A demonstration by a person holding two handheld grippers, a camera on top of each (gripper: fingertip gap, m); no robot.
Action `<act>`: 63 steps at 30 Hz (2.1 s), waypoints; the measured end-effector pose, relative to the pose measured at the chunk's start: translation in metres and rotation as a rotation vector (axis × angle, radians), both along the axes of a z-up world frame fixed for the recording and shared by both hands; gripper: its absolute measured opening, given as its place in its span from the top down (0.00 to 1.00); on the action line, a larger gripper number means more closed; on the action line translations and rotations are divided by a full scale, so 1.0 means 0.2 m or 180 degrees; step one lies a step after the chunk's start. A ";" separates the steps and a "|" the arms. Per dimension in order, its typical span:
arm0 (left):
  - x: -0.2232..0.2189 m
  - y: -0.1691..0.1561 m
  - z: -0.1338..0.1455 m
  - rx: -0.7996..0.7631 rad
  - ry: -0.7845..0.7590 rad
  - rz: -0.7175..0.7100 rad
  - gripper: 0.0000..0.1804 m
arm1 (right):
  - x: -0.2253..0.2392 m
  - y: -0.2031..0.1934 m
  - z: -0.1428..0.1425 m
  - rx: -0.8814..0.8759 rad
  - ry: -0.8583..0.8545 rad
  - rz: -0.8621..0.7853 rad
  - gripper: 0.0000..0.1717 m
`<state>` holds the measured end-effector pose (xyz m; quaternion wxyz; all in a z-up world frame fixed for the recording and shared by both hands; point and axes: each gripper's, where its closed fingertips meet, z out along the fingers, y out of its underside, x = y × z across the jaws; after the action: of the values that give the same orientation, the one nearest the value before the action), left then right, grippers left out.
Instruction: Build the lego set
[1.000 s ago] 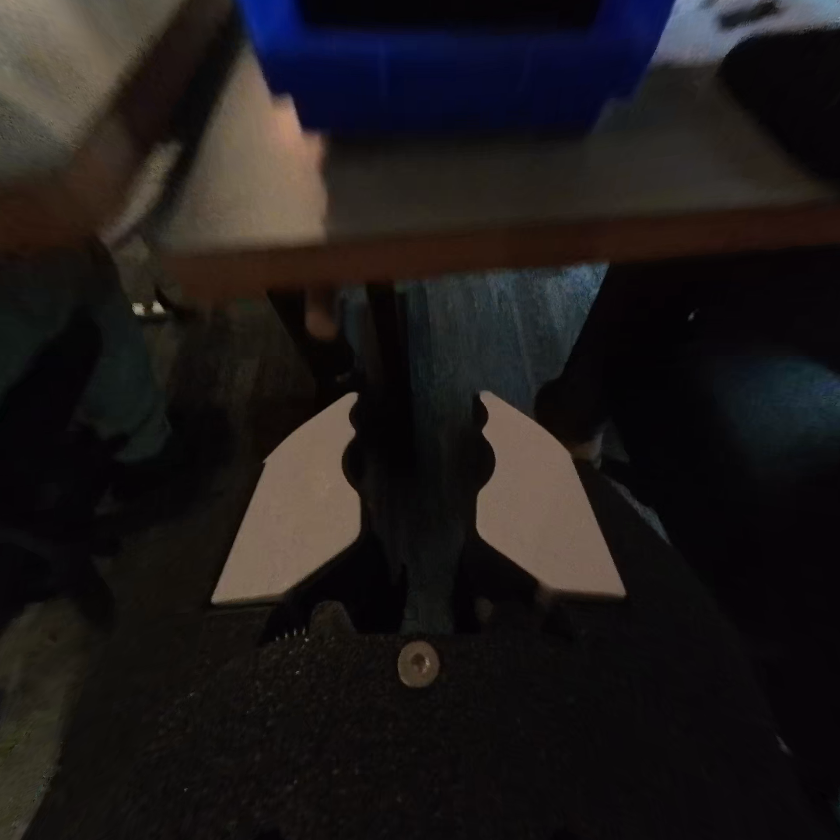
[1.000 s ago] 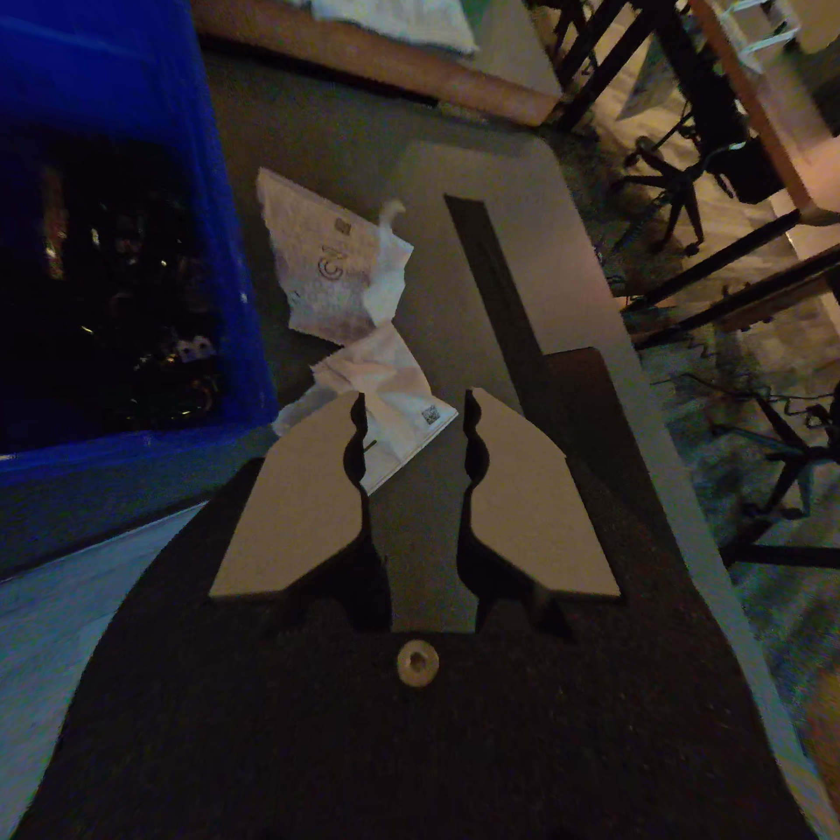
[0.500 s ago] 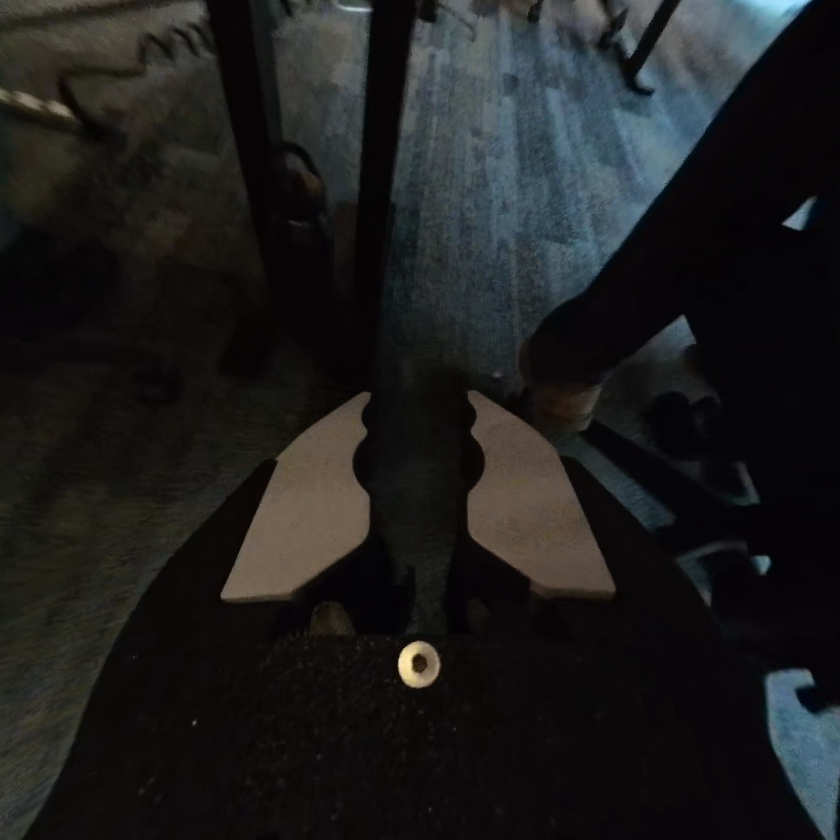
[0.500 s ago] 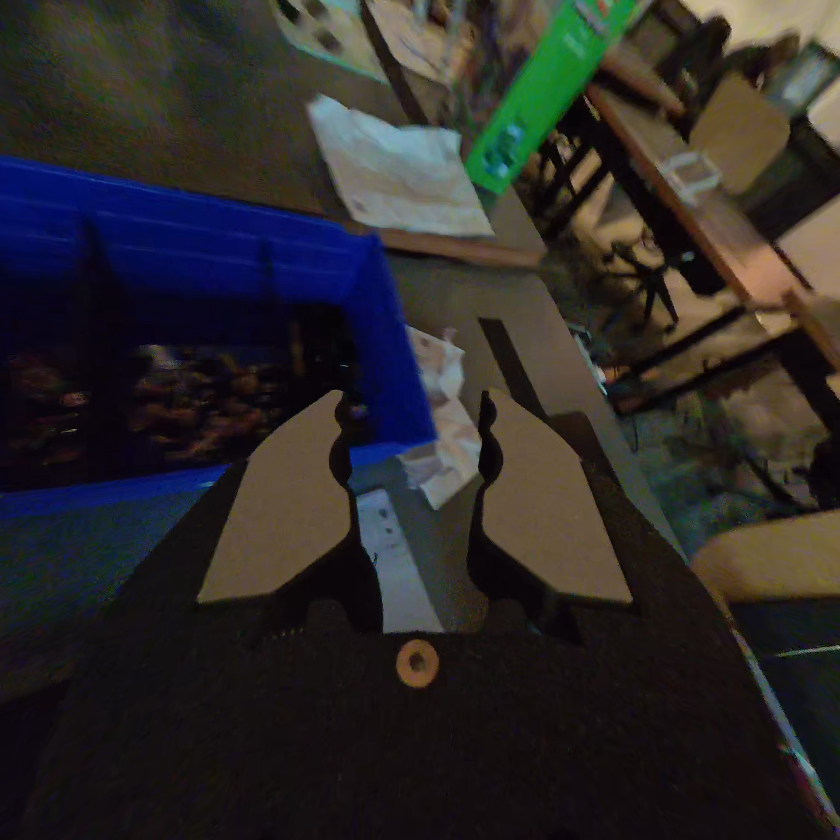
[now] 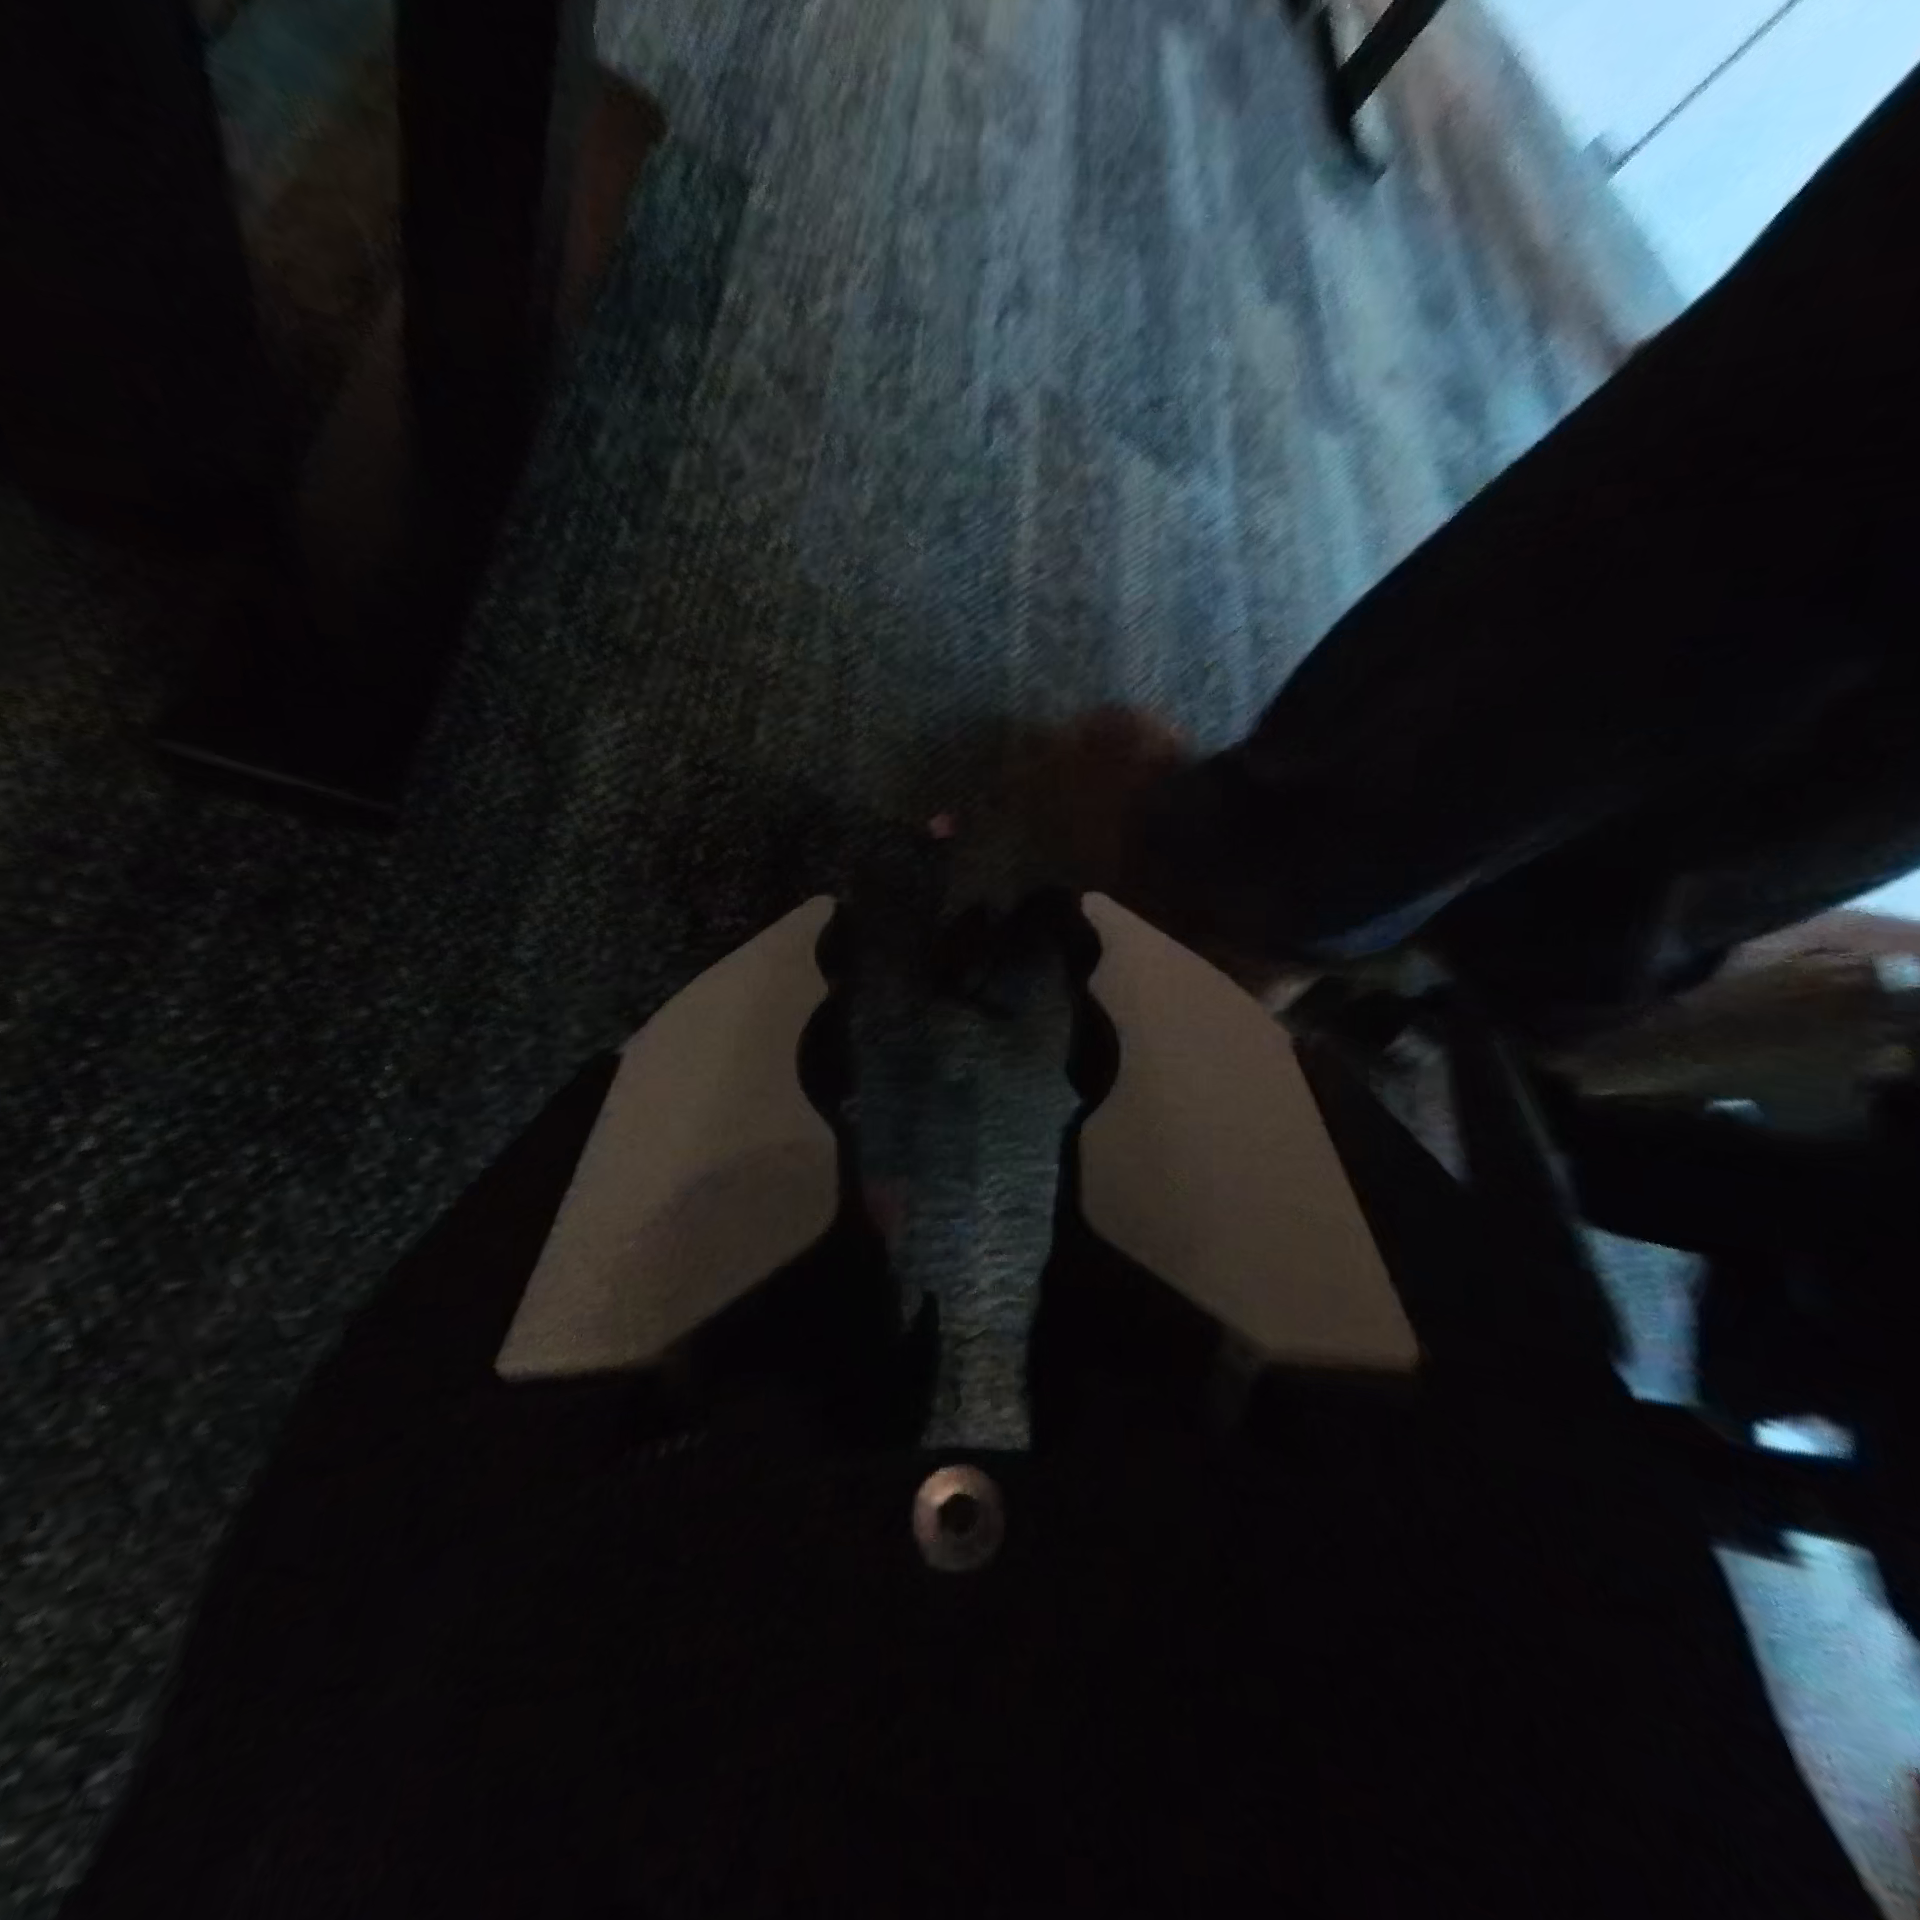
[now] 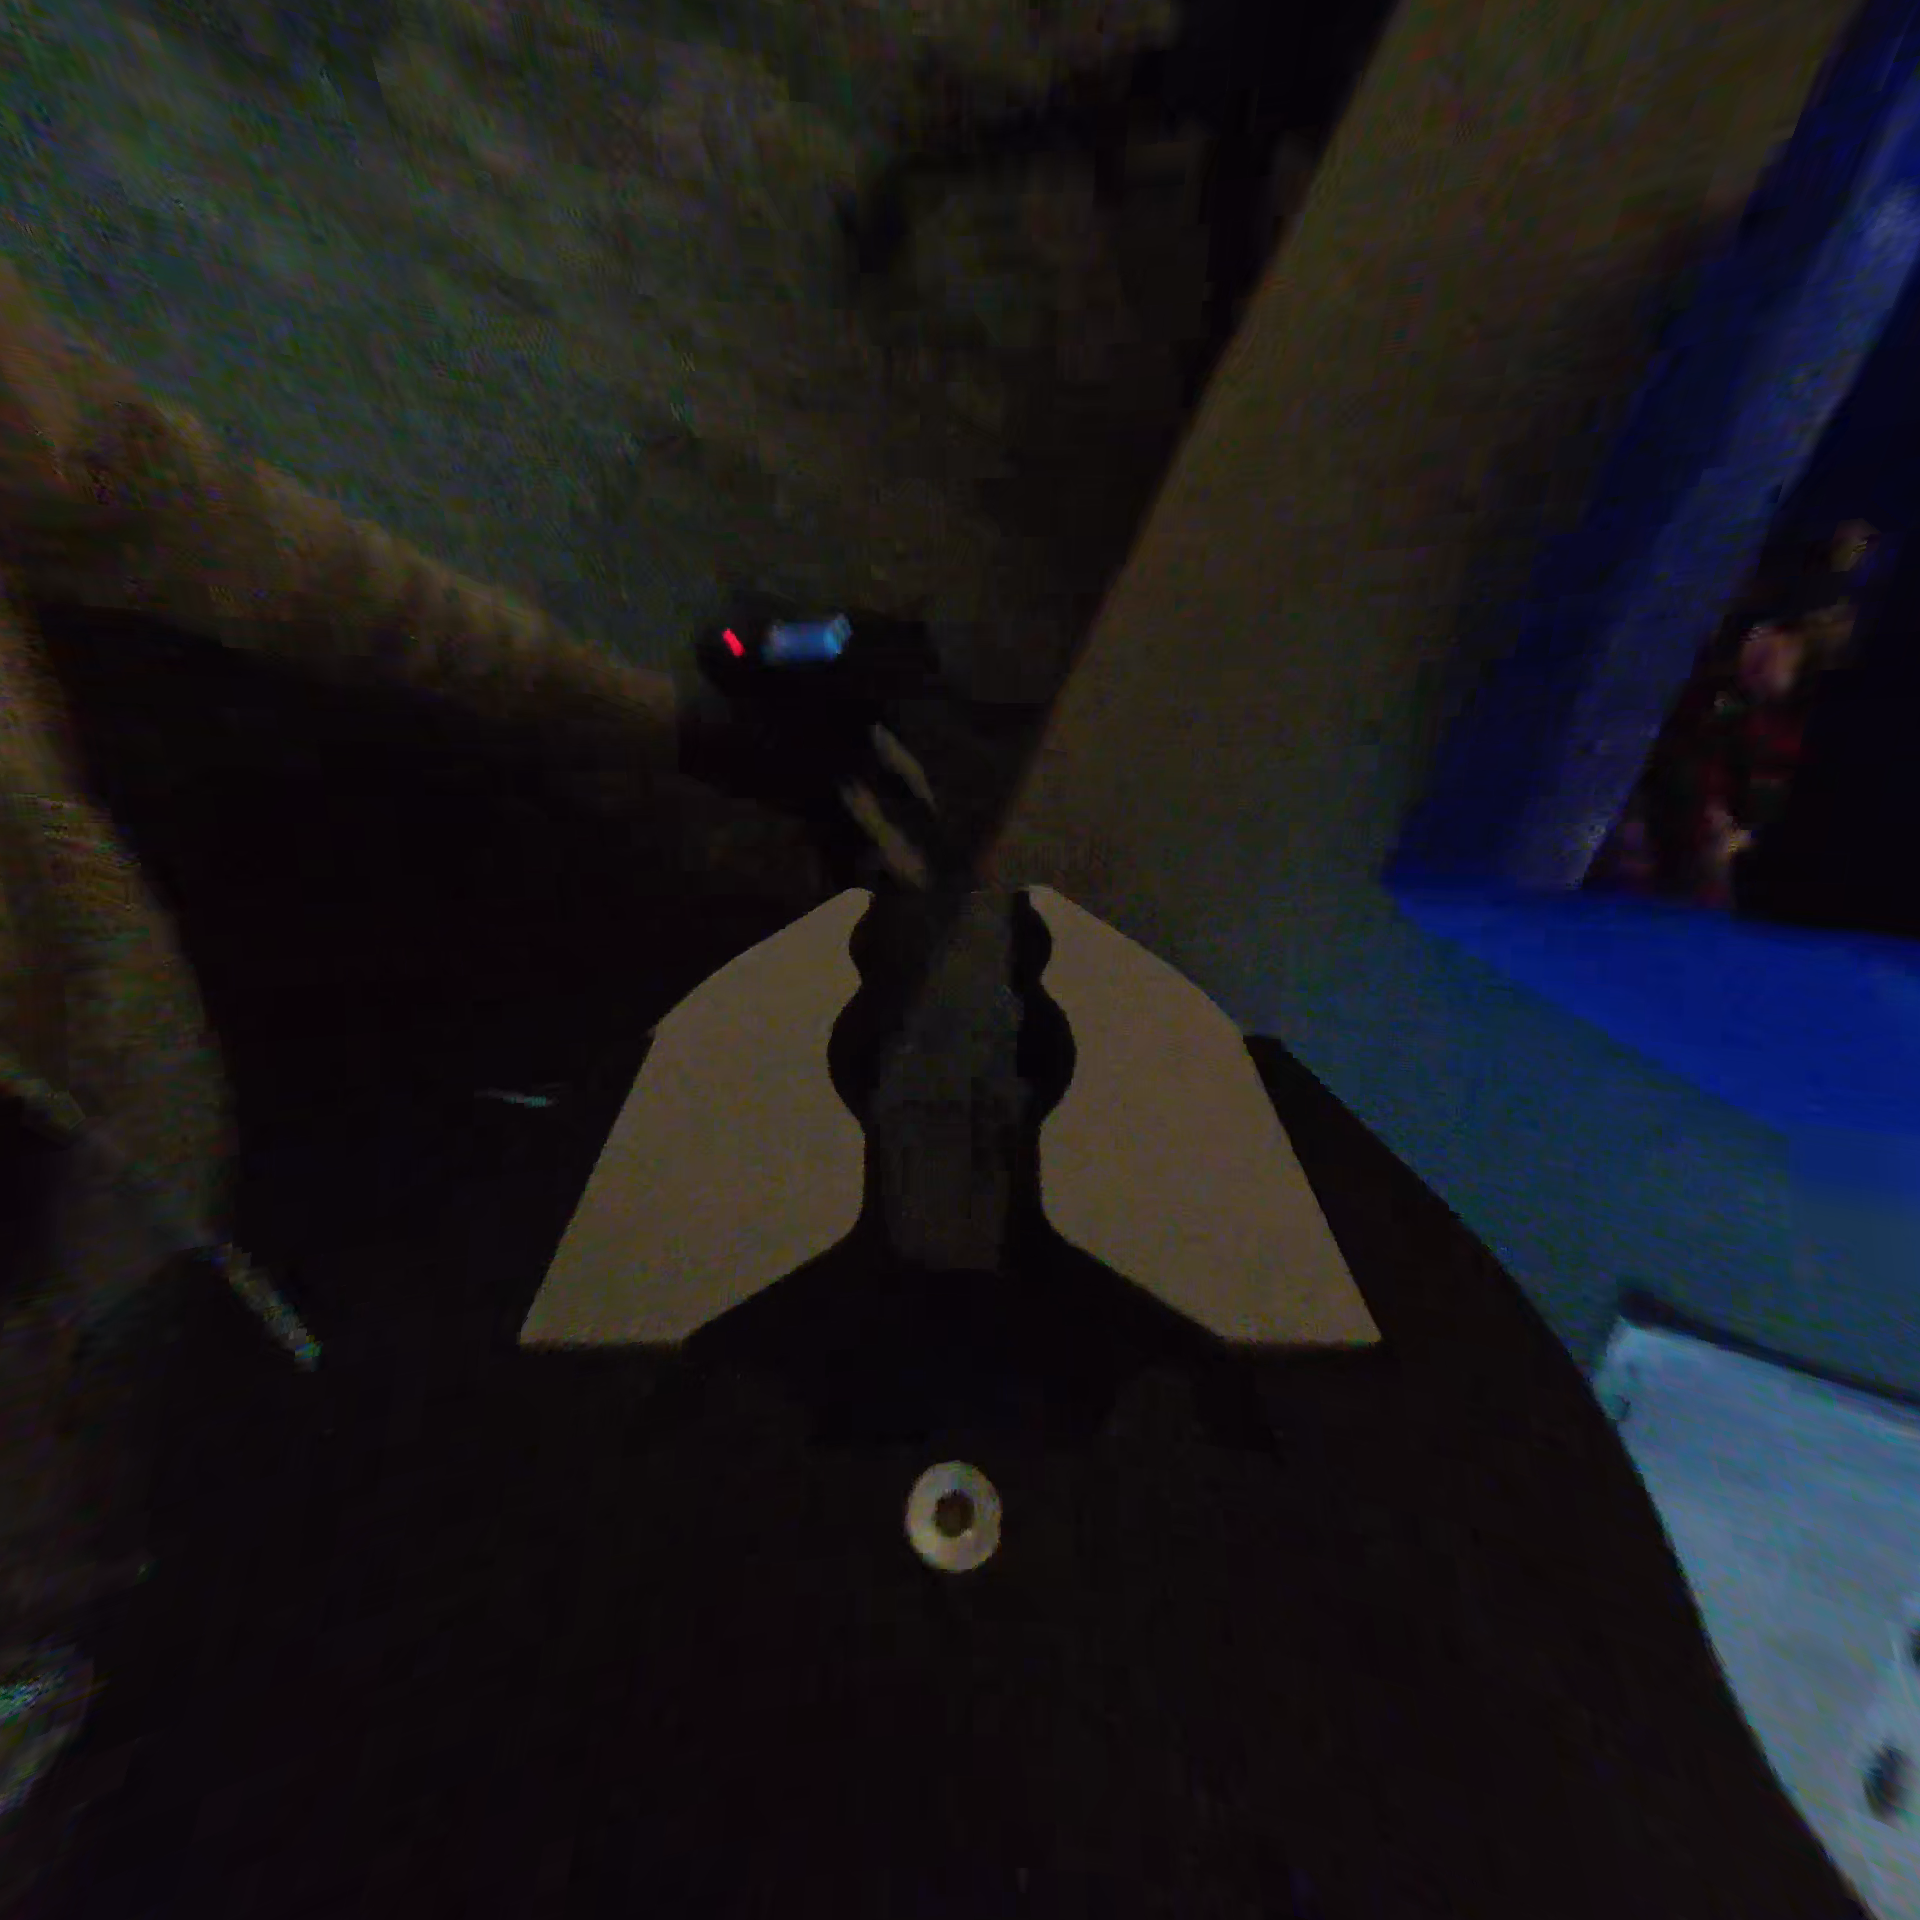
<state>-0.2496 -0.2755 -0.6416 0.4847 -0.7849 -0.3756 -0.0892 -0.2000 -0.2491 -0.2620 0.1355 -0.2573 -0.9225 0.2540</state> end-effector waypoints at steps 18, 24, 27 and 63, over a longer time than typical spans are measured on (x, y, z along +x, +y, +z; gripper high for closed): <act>-0.09 0.52 -0.58 -0.0192 0.0037 -0.0567 0.78 | -0.10 0.08 -0.06 0.0251 0.0171 -0.0670 0.83; -0.03 0.82 -0.87 -0.0039 0.0326 -0.0880 0.80 | -0.10 0.08 -0.06 0.0212 0.0154 -0.0799 0.84; -0.01 0.98 -1.05 -0.0332 0.0383 -0.1223 0.77 | -0.09 0.08 -0.06 0.0282 0.0024 -0.0809 0.84; 0.25 0.21 -0.73 0.0644 -0.0054 -0.0753 0.99 | -0.05 0.09 0.00 -0.0038 0.0001 -0.1156 0.92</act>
<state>-0.2006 -0.2335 -0.7873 0.5442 -0.7701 -0.2737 -0.1896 -0.2094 -0.2320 -0.2622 0.1778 -0.4204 -0.8593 0.2309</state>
